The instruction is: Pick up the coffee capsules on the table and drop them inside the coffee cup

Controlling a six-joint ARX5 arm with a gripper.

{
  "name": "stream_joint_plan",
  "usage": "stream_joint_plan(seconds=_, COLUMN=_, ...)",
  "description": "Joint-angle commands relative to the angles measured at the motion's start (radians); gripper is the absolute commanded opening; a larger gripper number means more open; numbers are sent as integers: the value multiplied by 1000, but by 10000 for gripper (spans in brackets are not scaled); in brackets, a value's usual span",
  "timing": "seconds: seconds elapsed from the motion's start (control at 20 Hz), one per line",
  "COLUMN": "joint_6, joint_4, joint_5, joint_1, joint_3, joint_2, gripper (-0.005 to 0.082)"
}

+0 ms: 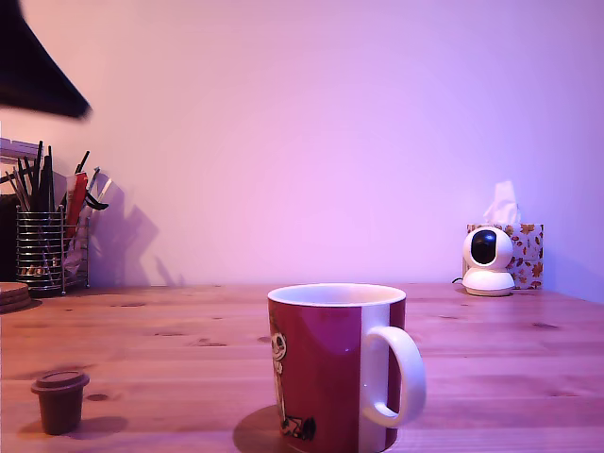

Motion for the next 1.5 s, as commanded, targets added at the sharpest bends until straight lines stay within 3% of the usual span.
stream_joint_plan(seconds=0.0, joint_6=-17, joint_4=-51, joint_5=-6, joint_1=1, joint_3=-21, joint_2=-27, gripper=-24)
stream_joint_plan(seconds=0.2, joint_6=-65, joint_4=-262, joint_5=-2, joint_1=0, joint_3=-19, joint_2=-60, gripper=-23)
stream_joint_plan(seconds=0.3, joint_6=-89, joint_4=-280, joint_5=11, joint_1=-6, joint_3=-14, joint_2=-60, gripper=-24)
stream_joint_plan(seconds=0.45, joint_6=-161, joint_4=-385, joint_5=54, joint_1=-17, joint_3=15, joint_2=-55, gripper=-23)
stream_joint_plan(seconds=0.75, joint_6=-170, joint_4=-457, joint_5=51, joint_1=-33, joint_3=44, joint_2=-10, gripper=-23)
stream_joint_plan(seconds=1.25, joint_6=-174, joint_4=-453, joint_5=54, joint_1=-33, joint_3=44, joint_2=105, gripper=-18)
stream_joint_plan(seconds=1.35, joint_6=-174, joint_4=-453, joint_5=53, joint_1=-33, joint_3=44, joint_2=120, gripper=158)
stream_joint_plan(seconds=1.45, joint_6=-175, joint_4=-452, joint_5=55, joint_1=-33, joint_3=44, joint_2=131, gripper=484)
